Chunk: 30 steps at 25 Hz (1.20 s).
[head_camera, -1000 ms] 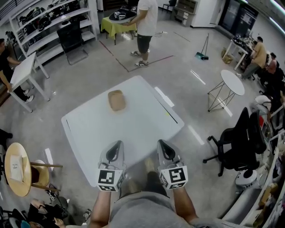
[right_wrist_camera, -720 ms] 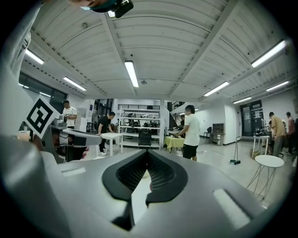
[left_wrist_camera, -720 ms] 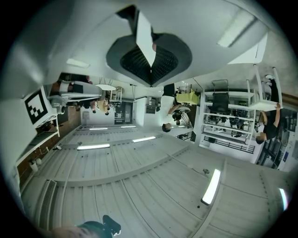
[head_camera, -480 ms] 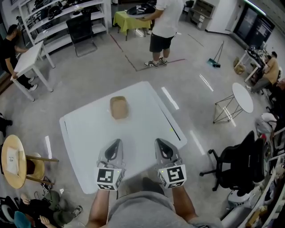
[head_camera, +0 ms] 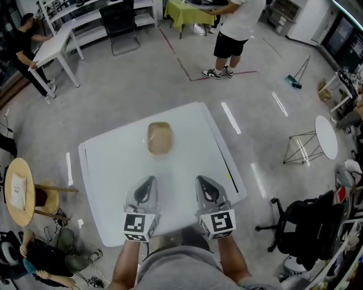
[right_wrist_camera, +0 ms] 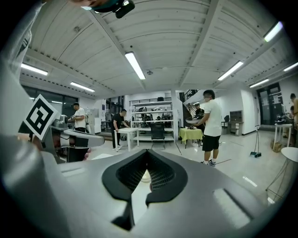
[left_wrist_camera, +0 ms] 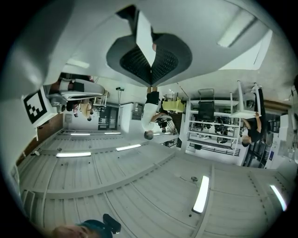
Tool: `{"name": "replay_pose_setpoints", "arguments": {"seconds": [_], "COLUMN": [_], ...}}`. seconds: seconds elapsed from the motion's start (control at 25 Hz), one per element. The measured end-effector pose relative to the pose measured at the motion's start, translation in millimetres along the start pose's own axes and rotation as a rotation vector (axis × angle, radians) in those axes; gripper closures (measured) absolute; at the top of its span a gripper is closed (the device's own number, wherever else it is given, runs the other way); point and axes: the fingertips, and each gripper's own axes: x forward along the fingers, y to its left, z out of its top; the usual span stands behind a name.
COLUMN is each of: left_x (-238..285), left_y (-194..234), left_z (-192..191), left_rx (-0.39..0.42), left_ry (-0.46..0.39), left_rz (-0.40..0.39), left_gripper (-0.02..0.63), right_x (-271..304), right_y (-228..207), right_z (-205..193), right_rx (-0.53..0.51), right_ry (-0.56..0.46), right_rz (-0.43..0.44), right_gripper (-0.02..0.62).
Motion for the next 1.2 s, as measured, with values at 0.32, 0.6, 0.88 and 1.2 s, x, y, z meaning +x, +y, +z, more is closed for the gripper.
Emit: {"name": "replay_pose_setpoints", "arguments": {"seconds": [0.32,0.6,0.88,1.2], "left_x": [36,65,85,103], "left_y": [17,34,51,69], "left_z": [-22,-44,-58,-84], "left_rx": [-0.038,-0.073,-0.096,-0.122], "left_ry": [0.050,0.089,0.100,0.126], "left_rz": [0.074,0.121,0.154,0.181], "left_gripper": [0.595,0.595,0.595,0.595], "right_x": [45,83,116,149], "right_y": [-19,-27,-32,-38], "right_z": [-17,-36,-55,-80], "right_rx": [0.004,0.011,0.012,0.028], "right_ry": [0.050,0.100,0.140,0.181], "right_rz": [0.079,0.137,0.177,0.203], "right_gripper": [0.591,0.591,0.591,0.591]}}
